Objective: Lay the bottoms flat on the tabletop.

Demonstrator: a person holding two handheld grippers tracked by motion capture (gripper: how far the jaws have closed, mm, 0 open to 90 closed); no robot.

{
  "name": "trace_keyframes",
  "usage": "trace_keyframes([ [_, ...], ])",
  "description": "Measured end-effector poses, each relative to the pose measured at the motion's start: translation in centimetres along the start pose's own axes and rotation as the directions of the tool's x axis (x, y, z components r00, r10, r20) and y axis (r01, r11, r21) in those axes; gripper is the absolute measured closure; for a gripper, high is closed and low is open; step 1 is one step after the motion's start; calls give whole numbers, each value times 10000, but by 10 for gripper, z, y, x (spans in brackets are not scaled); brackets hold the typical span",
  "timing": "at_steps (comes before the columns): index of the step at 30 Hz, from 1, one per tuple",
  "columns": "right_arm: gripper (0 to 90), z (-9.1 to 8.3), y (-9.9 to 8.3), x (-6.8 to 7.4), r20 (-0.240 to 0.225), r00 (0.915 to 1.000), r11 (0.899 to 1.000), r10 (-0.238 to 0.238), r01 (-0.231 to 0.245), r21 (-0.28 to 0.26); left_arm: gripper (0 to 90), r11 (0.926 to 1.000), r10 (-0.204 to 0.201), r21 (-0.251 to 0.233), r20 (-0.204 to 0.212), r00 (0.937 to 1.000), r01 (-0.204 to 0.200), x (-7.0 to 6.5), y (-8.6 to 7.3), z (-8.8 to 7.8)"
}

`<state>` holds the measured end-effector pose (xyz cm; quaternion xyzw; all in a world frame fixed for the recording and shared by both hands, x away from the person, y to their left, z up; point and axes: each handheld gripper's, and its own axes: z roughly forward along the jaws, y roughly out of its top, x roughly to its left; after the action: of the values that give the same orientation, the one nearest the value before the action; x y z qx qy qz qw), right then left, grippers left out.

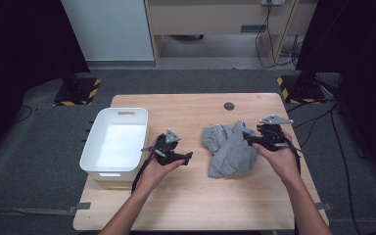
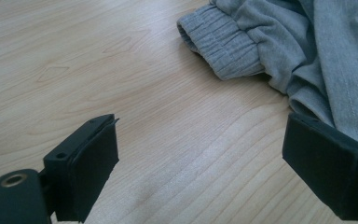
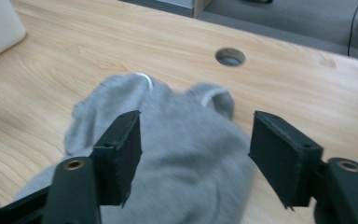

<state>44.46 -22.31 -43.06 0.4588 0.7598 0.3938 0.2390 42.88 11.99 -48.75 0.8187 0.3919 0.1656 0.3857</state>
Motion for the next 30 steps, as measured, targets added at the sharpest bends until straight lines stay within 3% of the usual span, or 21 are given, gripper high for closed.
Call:
trace_keyframes([
  [7, 558, 30, 16, 34, -545, 9960, 9972, -703, 715, 216, 99, 10000, 43, -23, -25, 10000, -43, -1, 0, 0],
  [11, 592, 53, 18, 51, -671, 9921, 9928, -1060, 1094, 487, 99, 10000, 45, -10, -35, 10000, -45, -1, 0, -1],
  [13, 601, 63, 18, 55, -642, 9917, 9913, -1113, 1154, 632, 100, 10000, 25, -12, -29, 10000, -25, -2, 0, -1],
  [19, 782, 85, 23, 54, -437, 9882, 9832, -1467, 1505, 1031, 100, 10000, 32, 7, 101, 9999, -32, -6, -1, 1],
  [21, 759, 93, 26, 51, -291, 9877, 9796, -1533, 1558, 1267, 100, 10000, 43, 22, 107, 9999, -43, -6, -1, 1],
  [25, 590, 109, 28, 45, 182, 9922, 9798, -1234, 1189, 1608, 101, 10000, 85, 19, 116, 9999, -85, -8, -2, 0],
  [30, 475, 121, 24, 42, 523, 9923, 9714, -1125, 988, 2160, 102, 9999, 119, 22, 178, 9998, -119, -9, -1, 1],
])
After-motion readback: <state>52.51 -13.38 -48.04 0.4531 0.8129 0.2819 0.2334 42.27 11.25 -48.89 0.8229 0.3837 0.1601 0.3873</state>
